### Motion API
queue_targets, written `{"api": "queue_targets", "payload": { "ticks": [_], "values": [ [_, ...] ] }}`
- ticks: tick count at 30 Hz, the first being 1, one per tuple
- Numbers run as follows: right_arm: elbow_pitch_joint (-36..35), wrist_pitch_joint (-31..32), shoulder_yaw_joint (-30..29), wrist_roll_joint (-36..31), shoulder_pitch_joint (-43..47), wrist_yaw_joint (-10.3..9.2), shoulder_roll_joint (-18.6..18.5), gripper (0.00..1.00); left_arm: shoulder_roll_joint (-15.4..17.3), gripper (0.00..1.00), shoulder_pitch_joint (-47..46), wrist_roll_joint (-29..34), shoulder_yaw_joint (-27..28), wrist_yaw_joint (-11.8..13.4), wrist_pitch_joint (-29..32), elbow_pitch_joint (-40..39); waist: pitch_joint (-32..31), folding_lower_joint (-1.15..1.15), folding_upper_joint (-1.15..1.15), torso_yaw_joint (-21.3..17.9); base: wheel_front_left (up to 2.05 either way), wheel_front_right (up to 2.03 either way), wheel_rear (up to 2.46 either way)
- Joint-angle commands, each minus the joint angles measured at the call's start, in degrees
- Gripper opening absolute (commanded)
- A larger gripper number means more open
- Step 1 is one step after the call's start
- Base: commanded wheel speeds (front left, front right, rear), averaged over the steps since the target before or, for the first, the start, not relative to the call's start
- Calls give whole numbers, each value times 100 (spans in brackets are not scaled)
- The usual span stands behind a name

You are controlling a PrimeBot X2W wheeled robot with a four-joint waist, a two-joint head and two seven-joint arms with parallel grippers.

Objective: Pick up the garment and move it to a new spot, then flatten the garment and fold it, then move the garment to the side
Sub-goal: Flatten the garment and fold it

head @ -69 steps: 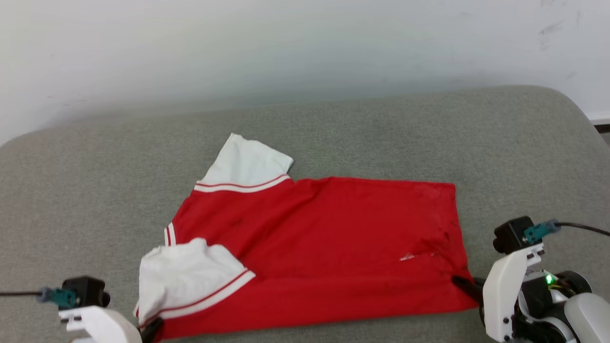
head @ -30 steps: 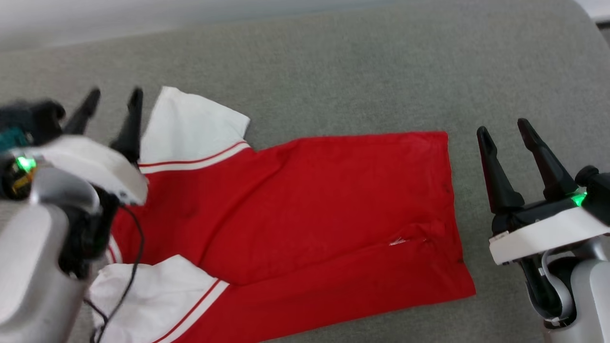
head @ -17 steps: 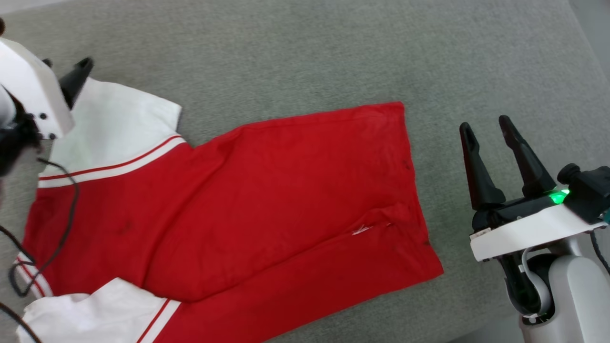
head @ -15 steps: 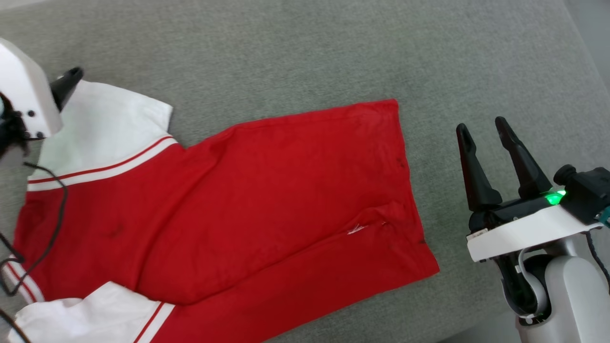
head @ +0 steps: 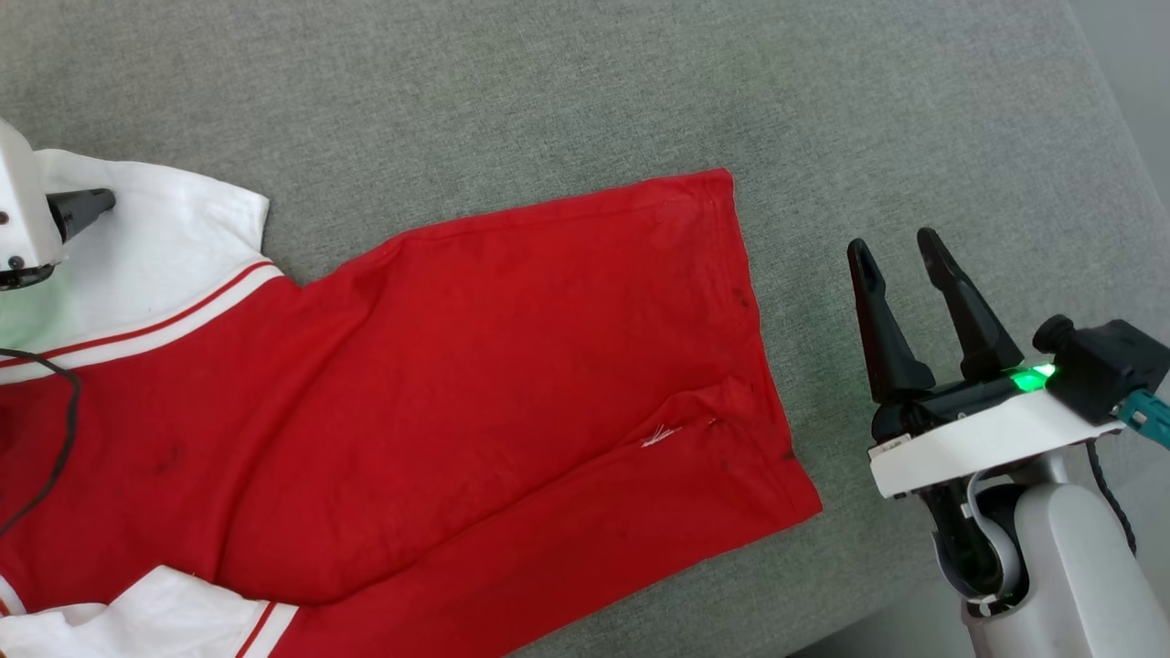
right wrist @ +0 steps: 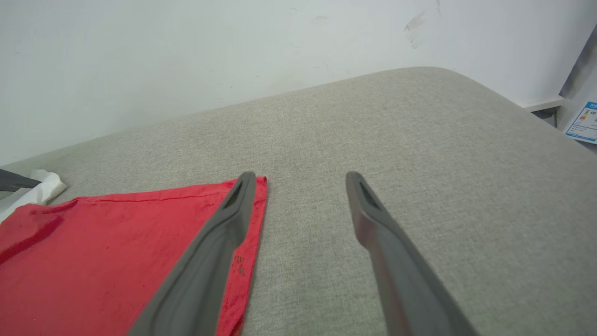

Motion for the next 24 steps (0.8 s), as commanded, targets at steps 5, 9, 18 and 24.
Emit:
{"api": "queue_targets", "payload": {
  "ticks": [5, 9, 18, 24],
  "values": [
    [120, 51, 16, 174, -153, 0, -59, 100, -294, 0, 327, -29, -235, -27, -9, 148, -14, 0, 0, -2, 0, 0, 0],
    [262, 316, -8, 352, -175, 0, -157, 100, -403, 0, 171, 22, -136, -146, -459, 66, -136, 0, 0, 97, 0, 0, 0],
    [879, 1520, 35, 922, -687, 0, -723, 100, -638, 0, -166, 275, -197, -302, -1082, -150, -431, 0, 0, 634, 0, 0, 0],
    [1306, 2420, 329, 1170, -1494, 0, -1103, 100, -818, 0, -245, 374, -310, -412, -1308, -387, -465, 0, 0, 1051, 0, 0, 0]
  ]
}}
